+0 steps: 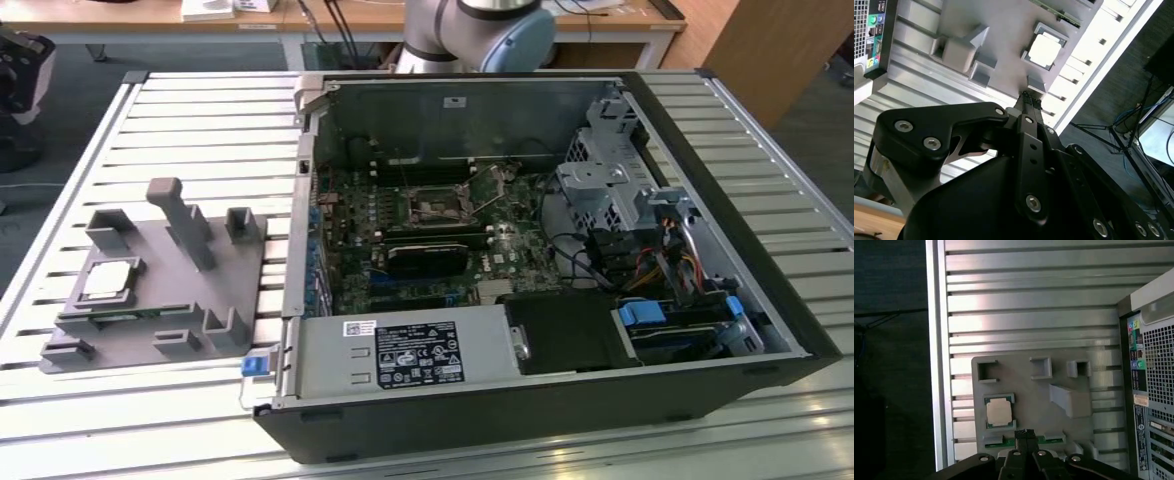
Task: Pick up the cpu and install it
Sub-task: 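Reach for the cpu, then pick up the cpu and move it towards the insertion slot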
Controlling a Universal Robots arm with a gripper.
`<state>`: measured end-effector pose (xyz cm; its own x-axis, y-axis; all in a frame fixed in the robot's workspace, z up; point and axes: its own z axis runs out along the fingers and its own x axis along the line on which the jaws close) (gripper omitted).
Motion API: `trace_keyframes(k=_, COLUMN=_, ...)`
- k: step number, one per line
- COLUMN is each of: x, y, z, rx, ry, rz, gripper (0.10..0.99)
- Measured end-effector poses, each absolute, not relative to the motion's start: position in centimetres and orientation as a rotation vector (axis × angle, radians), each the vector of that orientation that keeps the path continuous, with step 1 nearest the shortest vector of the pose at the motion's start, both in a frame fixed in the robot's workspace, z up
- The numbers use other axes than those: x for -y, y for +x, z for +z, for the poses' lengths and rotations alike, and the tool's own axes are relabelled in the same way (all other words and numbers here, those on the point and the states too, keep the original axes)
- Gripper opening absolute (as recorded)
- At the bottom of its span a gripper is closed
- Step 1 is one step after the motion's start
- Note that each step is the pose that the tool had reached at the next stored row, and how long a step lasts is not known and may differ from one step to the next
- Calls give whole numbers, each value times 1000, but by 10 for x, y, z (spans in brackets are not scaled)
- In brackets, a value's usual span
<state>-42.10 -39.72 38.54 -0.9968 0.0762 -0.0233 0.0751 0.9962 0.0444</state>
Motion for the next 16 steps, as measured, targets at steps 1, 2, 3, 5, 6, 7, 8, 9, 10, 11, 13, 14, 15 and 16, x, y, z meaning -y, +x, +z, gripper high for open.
trace_keyframes(k=1, x=397, y=-425, z=385, rx=-3114, ry=118, rz=68, gripper=106)
trace_keyframes(k=2, x=397, y=-430, z=385, rx=-3114, ry=118, rz=68, gripper=106)
trace_keyframes(k=3, x=397, y=-434, z=384, rx=-3114, ry=118, rz=68, gripper=106)
trace_keyframes(k=5, x=397, y=-435, z=383, rx=-3119, ry=118, rz=68, gripper=106)
trace_keyframes(k=6, x=397, y=-435, z=382, rx=-3122, ry=118, rz=67, gripper=106)
trace_keyframes(k=7, x=398, y=-435, z=380, rx=-3122, ry=119, rz=67, gripper=106)
trace_keyframes(k=8, x=398, y=-435, z=378, rx=-3122, ry=119, rz=67, gripper=106)
trace_keyframes(k=9, x=398, y=-435, z=377, rx=-3122, ry=119, rz=67, gripper=106)
trace_keyframes(k=10, x=399, y=-435, z=375, rx=-3122, ry=119, rz=67, gripper=106)
trace_keyframes(k=11, x=400, y=-435, z=373, rx=-3122, ry=119, rz=67, gripper=106)
trace_keyframes(k=13, x=403, y=-435, z=370, rx=-3122, ry=119, rz=67, gripper=106)
trace_keyframes(k=14, x=404, y=-436, z=368, rx=-3122, ry=119, rz=67, gripper=106)
trace_keyframes(k=15, x=405, y=-436, z=366, rx=-3122, ry=119, rz=68, gripper=106)
trace_keyframes(k=16, x=406, y=-437, z=364, rx=-3122, ry=119, rz=68, gripper=106)
